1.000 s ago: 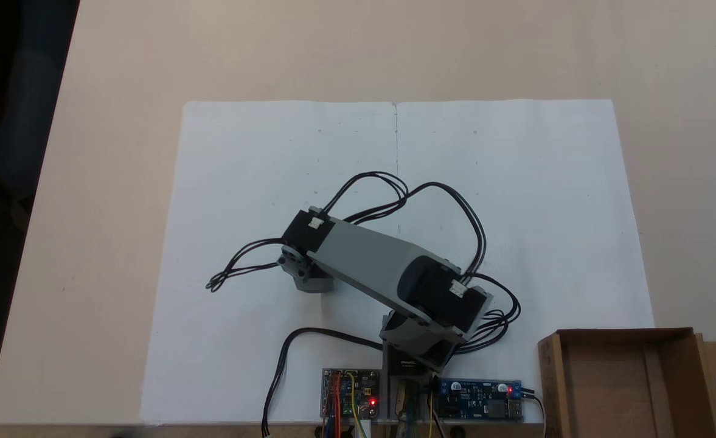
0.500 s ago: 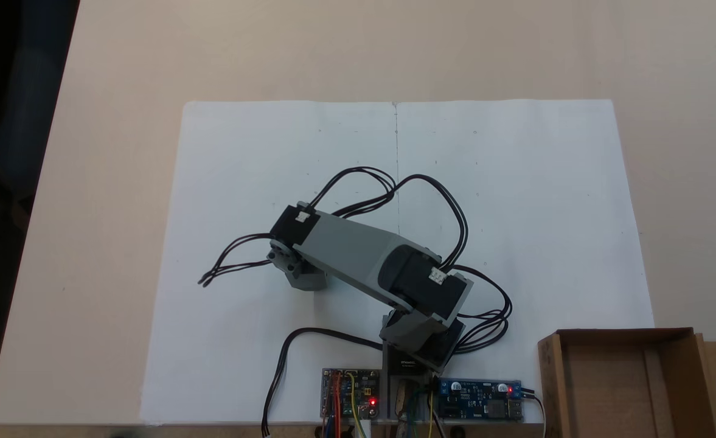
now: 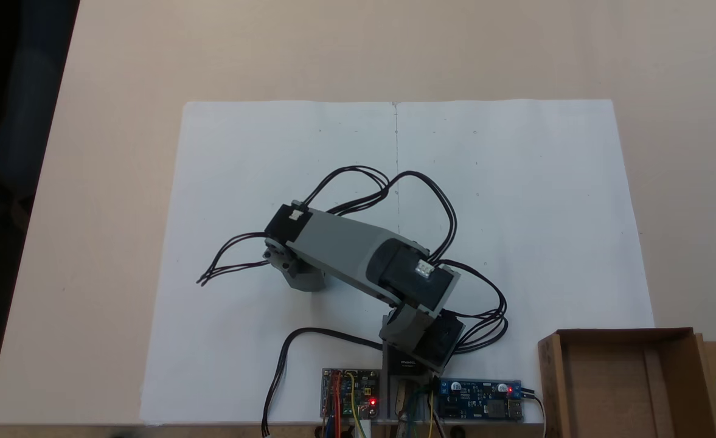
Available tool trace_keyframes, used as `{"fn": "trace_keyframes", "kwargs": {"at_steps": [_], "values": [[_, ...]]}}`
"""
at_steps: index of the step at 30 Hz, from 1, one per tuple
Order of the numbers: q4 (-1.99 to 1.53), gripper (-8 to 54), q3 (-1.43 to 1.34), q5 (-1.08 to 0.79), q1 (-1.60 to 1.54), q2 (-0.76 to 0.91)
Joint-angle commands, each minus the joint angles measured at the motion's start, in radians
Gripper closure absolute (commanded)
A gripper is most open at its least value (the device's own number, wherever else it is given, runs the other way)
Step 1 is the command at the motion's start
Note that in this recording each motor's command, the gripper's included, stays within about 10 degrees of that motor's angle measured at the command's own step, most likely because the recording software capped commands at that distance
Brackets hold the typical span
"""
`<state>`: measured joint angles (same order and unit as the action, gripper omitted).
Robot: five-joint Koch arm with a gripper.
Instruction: Grasp a green dice and put it in the bin.
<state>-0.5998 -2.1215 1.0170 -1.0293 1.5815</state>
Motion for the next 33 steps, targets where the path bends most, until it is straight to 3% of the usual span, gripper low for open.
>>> {"fn": "trace_keyframes", "kwargs": {"at_steps": [1, 17, 29, 33], "values": [[0.029, 7.2, 0.041, 0.048, -0.002, 0.020], [0.038, 13.7, 0.041, 0.049, -0.002, -0.009], [0.067, 14.8, 0.041, 0.046, -0.002, -0.028], [0.066, 18.5, 0.041, 0.046, -0.002, -0.028]]}}
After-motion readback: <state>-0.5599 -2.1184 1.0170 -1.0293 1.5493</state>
